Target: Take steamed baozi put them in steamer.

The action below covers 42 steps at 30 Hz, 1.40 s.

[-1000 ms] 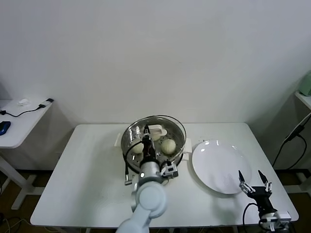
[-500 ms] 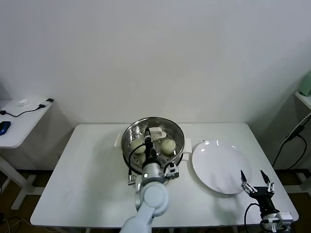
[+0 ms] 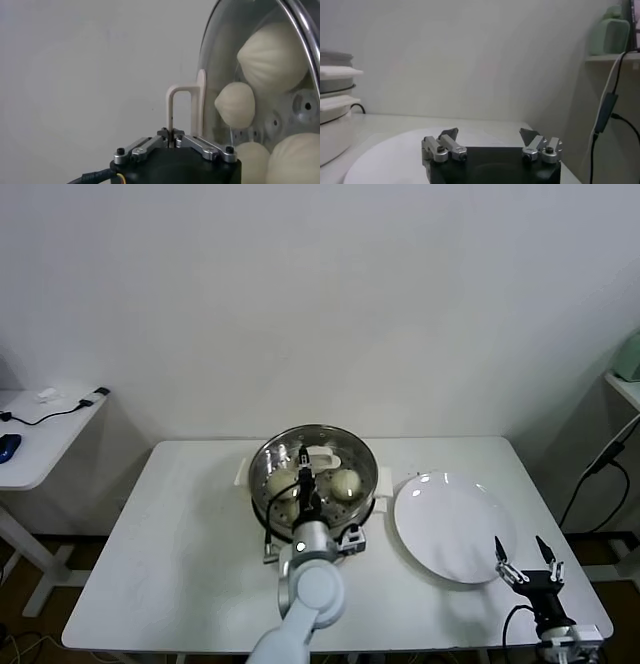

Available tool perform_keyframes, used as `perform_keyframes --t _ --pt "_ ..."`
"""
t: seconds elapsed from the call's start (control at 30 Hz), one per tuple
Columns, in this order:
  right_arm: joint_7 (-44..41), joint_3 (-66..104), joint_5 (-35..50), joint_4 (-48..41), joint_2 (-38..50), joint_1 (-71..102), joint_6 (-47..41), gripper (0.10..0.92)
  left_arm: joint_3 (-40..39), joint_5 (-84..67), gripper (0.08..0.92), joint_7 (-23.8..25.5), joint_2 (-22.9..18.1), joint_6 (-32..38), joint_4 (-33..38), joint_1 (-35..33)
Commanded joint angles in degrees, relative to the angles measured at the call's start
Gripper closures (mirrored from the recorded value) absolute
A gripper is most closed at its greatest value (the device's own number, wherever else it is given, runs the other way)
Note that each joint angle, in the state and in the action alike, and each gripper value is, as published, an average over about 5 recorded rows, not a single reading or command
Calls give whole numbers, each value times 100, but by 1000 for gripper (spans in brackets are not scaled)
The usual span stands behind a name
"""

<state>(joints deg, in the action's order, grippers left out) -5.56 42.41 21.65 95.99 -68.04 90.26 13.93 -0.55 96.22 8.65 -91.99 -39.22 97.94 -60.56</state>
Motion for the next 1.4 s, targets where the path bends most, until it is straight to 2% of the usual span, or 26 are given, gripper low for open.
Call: perform_keyframes --t 0.03,0.17,0.37,0.53,0.77,0.9,0.97,1.07,1.2,1.3,1.4 --pt "-23 -6 -68 1 -30 -1 37 203 4 18 865 -78 80 64 25 -94" --pt "-36 -25 -70 25 -59 -21 17 203 -41 -80 830 -81 128 136 213 -127" --pt "-42 -53 47 107 -53 -28 -101 203 -210 -418 667 -49 306 184 729 -220" --pt "57 -89 216 190 -18 -41 -237 203 -325 -1264 520 -176 579 364 1383 -391" --pt "72 -211 206 260 33 -95 -244 203 110 -3665 321 -869 1083 1464 2355 -864" --pt "89 -279 91 248 -72 -218 -145 203 738 -5841 214 -1369 1224 2096 2849 -1261" --pt "165 -321 -3 243 -147 -285 -74 203 1249 -7250 190 -1740 1181 2546 2950 -1404" --pt "215 -394 -107 253 -229 -343 68 203 2312 -9324 179 -2008 1149 3068 2963 -1645" --pt "307 -435 -106 250 -309 -366 243 203 3590 -11249 177 -1619 1548 3320 2772 -2096" --pt "343 -447 -102 193 -359 -383 337 203 4131 -12156 177 -1188 2021 3748 2143 -2356" --pt "347 -465 -113 136 -412 -396 392 203 4288 -12417 177 -847 2235 4209 1267 -2394"
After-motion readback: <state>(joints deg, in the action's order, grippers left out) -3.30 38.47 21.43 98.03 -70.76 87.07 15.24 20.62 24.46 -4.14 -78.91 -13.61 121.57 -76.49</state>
